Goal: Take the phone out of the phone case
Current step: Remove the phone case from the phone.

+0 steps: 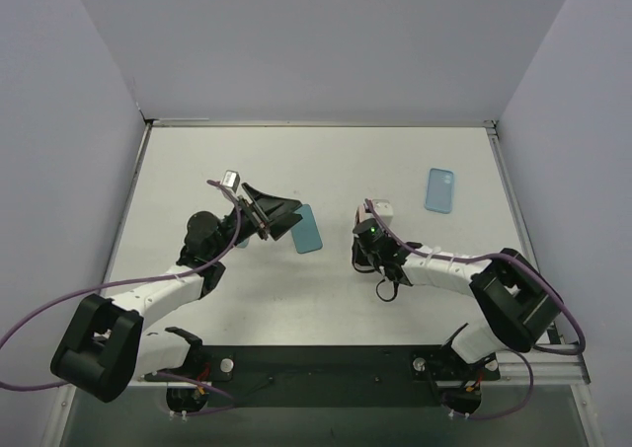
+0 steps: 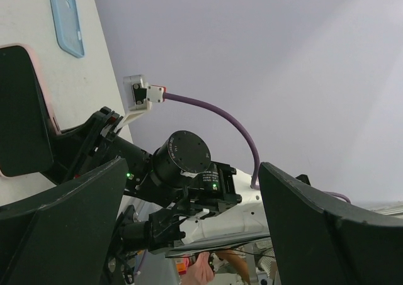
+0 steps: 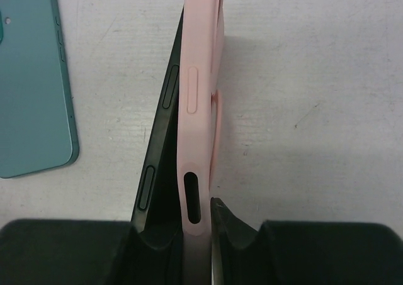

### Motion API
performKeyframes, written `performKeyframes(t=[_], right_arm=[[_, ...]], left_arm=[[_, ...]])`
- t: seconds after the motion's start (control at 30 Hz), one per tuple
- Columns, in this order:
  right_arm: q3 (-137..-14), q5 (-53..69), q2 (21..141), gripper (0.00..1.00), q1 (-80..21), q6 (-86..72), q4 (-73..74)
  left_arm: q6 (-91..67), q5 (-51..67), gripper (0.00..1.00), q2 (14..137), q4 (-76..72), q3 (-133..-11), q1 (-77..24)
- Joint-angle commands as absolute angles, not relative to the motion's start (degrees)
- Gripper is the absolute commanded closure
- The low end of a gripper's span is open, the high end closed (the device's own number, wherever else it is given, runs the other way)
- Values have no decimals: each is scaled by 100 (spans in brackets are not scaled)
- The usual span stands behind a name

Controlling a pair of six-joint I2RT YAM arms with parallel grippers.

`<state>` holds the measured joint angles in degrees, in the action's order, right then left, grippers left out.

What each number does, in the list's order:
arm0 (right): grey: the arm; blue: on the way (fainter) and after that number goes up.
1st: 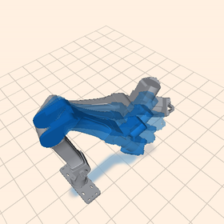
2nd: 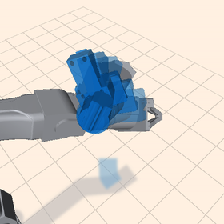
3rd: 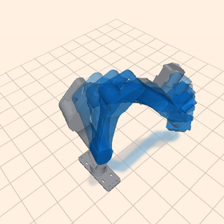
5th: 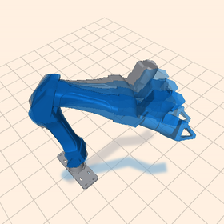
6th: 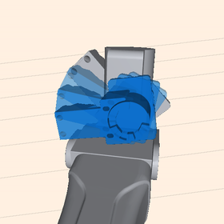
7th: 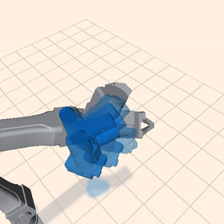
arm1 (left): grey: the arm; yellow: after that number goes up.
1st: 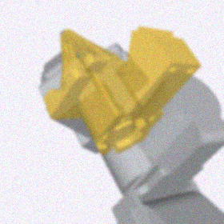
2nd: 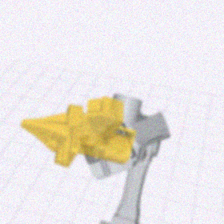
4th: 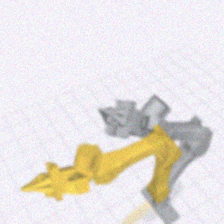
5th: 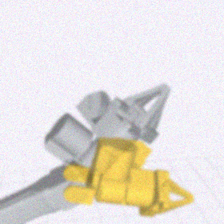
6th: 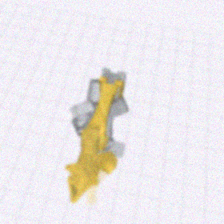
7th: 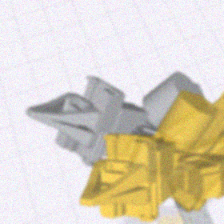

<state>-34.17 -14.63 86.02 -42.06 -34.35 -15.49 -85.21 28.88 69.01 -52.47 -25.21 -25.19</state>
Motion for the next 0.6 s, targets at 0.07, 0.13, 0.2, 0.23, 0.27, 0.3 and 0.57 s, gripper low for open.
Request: performKeyframes(t=[0.07, 0.13, 0.2, 0.23, 0.27, 0.3, 0.57], right_arm=[[-3138, -563, 9993, 96, -4061, -3682, -1441], [-3059, -484, 10046, 100, -4069, -3744, -1511], [-3024, -475, 9941, 100, -4078, -3770, -1486], [-3006, -475, 9862, 100, -4078, -3762, -1433], [-3015, -501, 9635, 100, -4087, -3744, -1372], [-3032, -527, 9485, 100, -4104, -3640, -1136], [-3779, -1116, 8350, 100, -4631, -2831, 588]], left_arm=[[-8411, 2874, 4, 6952, -5432, -2751, -2558], [-8402, 2900, 4, 6970, -5414, -2742, -2549], [-8367, 2900, 4, 6979, -5379, -2733, -2558], [-8358, 2909, 4, 7013, -5362, -2725, -2558], [-8358, 2927, 4, 7031, -5370, -2716, -2558], [-8332, 2944, 4, 7057, -5327, -2716, -2566], [-8438, 3164, 4, 7769, -4711, -2751, -2864]])
